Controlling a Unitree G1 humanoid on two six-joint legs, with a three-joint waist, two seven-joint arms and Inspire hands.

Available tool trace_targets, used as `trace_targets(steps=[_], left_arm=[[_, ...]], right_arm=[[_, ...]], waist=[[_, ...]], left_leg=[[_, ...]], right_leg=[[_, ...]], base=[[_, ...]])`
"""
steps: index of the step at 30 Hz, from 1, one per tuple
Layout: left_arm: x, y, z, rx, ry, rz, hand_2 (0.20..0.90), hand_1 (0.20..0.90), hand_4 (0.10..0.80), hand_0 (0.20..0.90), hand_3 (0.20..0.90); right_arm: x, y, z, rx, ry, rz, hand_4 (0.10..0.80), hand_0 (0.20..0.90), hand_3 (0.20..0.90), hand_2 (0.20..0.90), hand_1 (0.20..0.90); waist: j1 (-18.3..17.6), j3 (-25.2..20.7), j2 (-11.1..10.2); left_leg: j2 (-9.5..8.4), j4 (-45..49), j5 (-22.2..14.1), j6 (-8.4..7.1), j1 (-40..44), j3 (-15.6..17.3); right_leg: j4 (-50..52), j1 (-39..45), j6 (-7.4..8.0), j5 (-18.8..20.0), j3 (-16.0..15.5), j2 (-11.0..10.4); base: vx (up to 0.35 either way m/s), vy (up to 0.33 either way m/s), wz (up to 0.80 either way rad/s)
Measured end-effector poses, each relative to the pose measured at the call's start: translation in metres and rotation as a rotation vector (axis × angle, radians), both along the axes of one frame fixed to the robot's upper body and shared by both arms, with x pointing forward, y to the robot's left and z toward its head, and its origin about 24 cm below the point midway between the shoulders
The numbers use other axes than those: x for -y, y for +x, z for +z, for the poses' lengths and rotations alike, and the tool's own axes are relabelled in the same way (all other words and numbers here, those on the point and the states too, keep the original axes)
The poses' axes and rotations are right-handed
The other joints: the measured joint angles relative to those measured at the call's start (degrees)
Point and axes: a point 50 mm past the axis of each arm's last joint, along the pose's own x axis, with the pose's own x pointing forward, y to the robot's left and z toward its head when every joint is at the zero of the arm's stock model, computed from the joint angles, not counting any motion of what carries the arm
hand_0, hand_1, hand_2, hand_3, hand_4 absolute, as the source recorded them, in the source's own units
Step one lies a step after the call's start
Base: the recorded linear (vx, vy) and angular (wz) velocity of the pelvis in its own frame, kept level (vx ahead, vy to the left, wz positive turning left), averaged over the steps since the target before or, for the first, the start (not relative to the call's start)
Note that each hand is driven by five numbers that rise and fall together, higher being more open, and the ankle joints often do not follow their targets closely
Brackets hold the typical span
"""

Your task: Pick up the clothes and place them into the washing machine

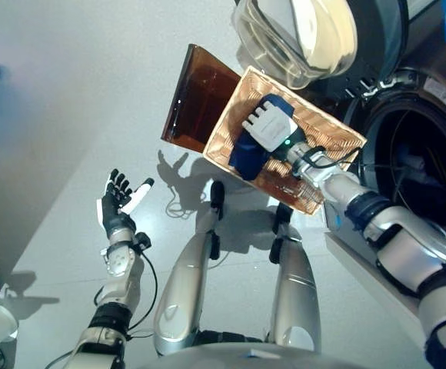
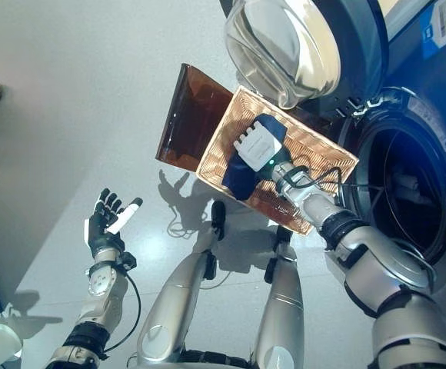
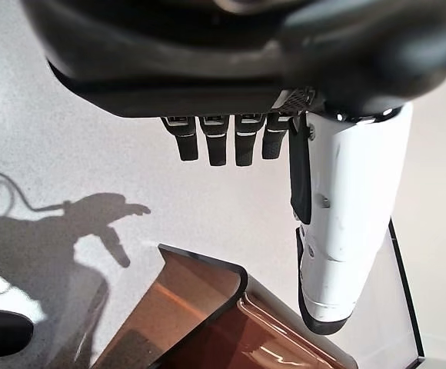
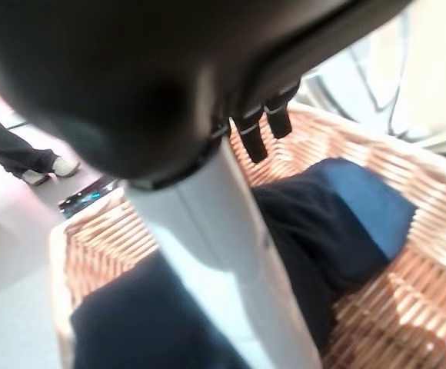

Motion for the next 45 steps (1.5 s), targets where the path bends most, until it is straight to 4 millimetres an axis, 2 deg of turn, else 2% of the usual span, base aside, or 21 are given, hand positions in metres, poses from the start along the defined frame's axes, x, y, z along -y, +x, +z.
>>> trace_targets(steps=[10,14,22,34,35,37,38,39,45], left_arm=[[0.004,0.000,-0.002,-0.009,0.006,-0.018,0.900,0.900,0.800,0.900,0.900],[0.004,0.001,0.005,0.021,0.016,-0.031,0.900,0.900,0.800,0.900,0.900],[0.000,0.001,0.013,0.058,0.022,-0.032,0.900,0.900,0.800,0.900,0.900],[-0.003,0.001,0.018,0.086,0.008,-0.042,0.900,0.900,0.800,0.900,0.900],[-0.003,0.001,0.018,0.085,0.008,-0.042,0.900,0.900,0.800,0.900,0.900],[-0.002,0.002,0.019,0.088,0.007,-0.043,0.900,0.900,0.800,0.900,0.900],[-0.002,0.002,0.019,0.089,0.007,-0.044,0.900,0.900,0.800,0.900,0.900],[-0.002,0.002,0.019,0.089,0.007,-0.044,0.900,0.900,0.800,0.900,0.900],[-0.003,0.002,0.020,0.091,0.009,-0.045,0.900,0.900,0.800,0.900,0.900]], right_arm=[[-0.010,0.004,-0.004,-0.017,-0.007,0.002,0.800,0.900,0.900,0.900,0.900],[-0.015,0.010,0.011,0.018,-0.010,0.004,0.800,0.900,0.900,0.900,0.900],[-0.003,0.014,0.020,0.019,0.012,-0.027,0.800,0.900,0.900,0.900,0.900],[0.003,0.019,0.037,0.052,0.050,-0.051,0.800,0.900,0.900,0.900,0.900],[0.003,0.019,0.037,0.052,0.051,-0.051,0.769,0.856,0.856,0.856,0.856],[0.003,0.019,0.037,0.051,0.052,-0.050,0.416,0.362,0.362,0.362,0.362],[0.002,0.019,0.038,0.055,0.053,-0.047,0.324,0.233,0.233,0.233,0.233],[0.002,0.019,0.039,0.059,0.055,-0.042,0.300,0.200,0.200,0.200,0.200],[0.009,0.023,0.050,0.075,0.048,-0.087,0.300,0.200,0.200,0.200,0.200]], waist=[[1.37,0.01,0.02],[1.47,0.09,0.06],[2.78,0.18,0.11],[2.78,0.18,0.18],[2.78,0.18,0.18],[2.75,0.18,0.18],[2.75,0.18,0.18],[2.76,0.18,0.18],[3.11,0.19,0.19]], left_leg=[[0.06,-0.91,0.27,-0.38,-0.19,-0.47],[0.07,-1.25,0.81,-1.05,-2.49,-1.01],[0.03,-1.22,1.00,-1.27,-4.26,-2.25],[0.11,-0.91,1.99,-2.63,-7.95,-3.46],[0.15,-0.91,2.01,-2.66,-7.96,-3.46],[0.18,-0.91,2.03,-2.68,-7.96,-3.50],[0.18,-0.91,2.04,-2.70,-7.96,-3.51],[0.17,-0.91,2.04,-2.70,-7.96,-3.51],[0.07,-0.98,2.10,-2.74,-8.06,-3.57]], right_leg=[[0.00,-0.35,-0.53,-0.42,-0.87,-0.21],[0.32,-2.51,-0.43,-0.50,-1.61,-0.34],[2.40,-4.65,-0.87,-1.96,-2.66,-0.61],[5.70,-9.03,-2.01,-3.35,-3.79,-0.97],[5.73,-9.07,-2.01,-3.35,-3.80,-0.93],[5.78,-9.07,-2.06,-3.39,-3.81,-0.91],[5.85,-9.09,-2.13,-3.44,-3.81,-0.92],[5.87,-9.09,-2.13,-3.45,-3.81,-0.92],[6.21,-9.14,-1.99,-3.95,-3.80,-1.01]], base=[[0.000,0.000,0.01],[-0.007,-0.010,0.10],[-0.006,-0.001,0.08],[-0.002,0.005,0.05],[0.000,0.000,0.00],[0.000,0.000,0.00],[0.000,0.000,0.00],[0.000,0.000,0.00],[0.004,-0.008,0.05]])
